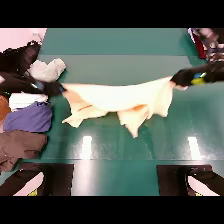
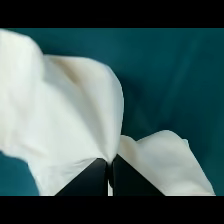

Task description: Fold the shirts.

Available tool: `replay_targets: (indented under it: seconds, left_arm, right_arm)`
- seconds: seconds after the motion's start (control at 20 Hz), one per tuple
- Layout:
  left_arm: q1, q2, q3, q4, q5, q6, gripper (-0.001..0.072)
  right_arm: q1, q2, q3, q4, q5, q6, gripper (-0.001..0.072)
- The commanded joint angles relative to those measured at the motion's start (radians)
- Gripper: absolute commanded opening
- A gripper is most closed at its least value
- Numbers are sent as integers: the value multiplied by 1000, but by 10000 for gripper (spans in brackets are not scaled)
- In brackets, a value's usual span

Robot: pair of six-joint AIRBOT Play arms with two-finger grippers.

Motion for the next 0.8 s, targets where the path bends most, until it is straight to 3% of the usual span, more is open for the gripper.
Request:
replay_targets:
  seconds: [0.0,0.4,0.75]
  left_arm:
    - [0,112,324,13,-21,5,29]
    - [0,130,880,10,-28,-49,28]
    - [0,130,963,-92,34,-52,28]
  right_arm:
    - [-18,0,266,-1,35,-1,15]
    - [-18,67,653,-12,64,-2,15]
    - [-18,236,604,-215,-62,29,13]
